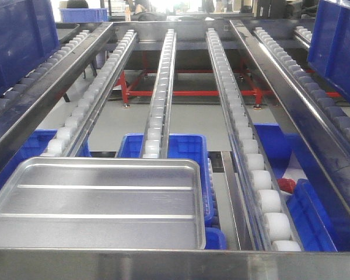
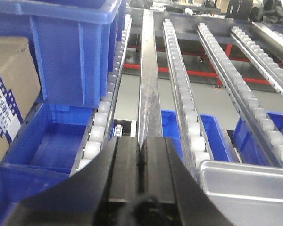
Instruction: Grab silver tray and stack on right shelf
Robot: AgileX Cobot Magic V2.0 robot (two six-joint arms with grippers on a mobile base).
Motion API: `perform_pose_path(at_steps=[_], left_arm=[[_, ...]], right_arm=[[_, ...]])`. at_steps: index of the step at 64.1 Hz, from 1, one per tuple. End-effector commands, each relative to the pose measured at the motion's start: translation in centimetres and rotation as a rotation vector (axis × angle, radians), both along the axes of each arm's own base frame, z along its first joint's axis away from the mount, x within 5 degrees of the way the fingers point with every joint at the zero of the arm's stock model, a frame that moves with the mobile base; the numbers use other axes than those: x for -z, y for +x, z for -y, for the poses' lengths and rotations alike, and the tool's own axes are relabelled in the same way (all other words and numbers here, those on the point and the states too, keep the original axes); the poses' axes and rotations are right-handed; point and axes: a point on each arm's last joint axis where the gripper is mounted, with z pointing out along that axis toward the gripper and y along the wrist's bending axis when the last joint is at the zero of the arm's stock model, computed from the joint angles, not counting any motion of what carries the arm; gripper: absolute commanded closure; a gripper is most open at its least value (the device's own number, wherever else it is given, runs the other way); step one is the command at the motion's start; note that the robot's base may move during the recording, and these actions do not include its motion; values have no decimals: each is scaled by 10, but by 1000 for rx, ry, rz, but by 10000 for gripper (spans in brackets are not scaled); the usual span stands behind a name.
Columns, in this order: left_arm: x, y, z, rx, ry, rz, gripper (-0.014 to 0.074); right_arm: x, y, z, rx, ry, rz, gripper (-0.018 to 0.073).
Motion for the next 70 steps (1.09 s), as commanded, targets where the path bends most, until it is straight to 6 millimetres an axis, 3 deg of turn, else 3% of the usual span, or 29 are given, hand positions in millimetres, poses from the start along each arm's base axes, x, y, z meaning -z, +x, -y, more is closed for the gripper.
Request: perform_pose_path(at_steps=[1, 16, 29, 35, 44, 51, 57, 62, 70], left_arm=[[-4, -1, 0, -3, -12, 94, 697], [-5, -1, -1, -4, -13, 110, 697], [-19, -3, -3, -16, -113, 235, 697], [-40, -7, -4, -17, -117, 318, 697], [-96, -19, -2, 7, -89, 349, 697], [-135, -19, 0, 41, -69, 253, 697], [-153, -8, 4, 75, -45, 64, 697], [-162, 7, 8, 99, -24, -56, 697], [-159, 40, 16, 126, -5, -201, 693]], right_arm=[[-15, -3, 0, 8, -13, 123, 503], [-16, -3, 0, 9, -13, 135, 503], [-23, -4, 1, 12, -15, 210, 503], [-38, -8, 1, 17, -4, 324, 503], [-82, -19, 1, 14, 14, 426, 503], [-116, -21, 0, 6, 15, 389, 503], [-134, -11, 0, 2, 17, 327, 503], [-135, 0, 0, -9, 20, 270, 501], [-128, 17, -5, -77, 28, 168, 495]])
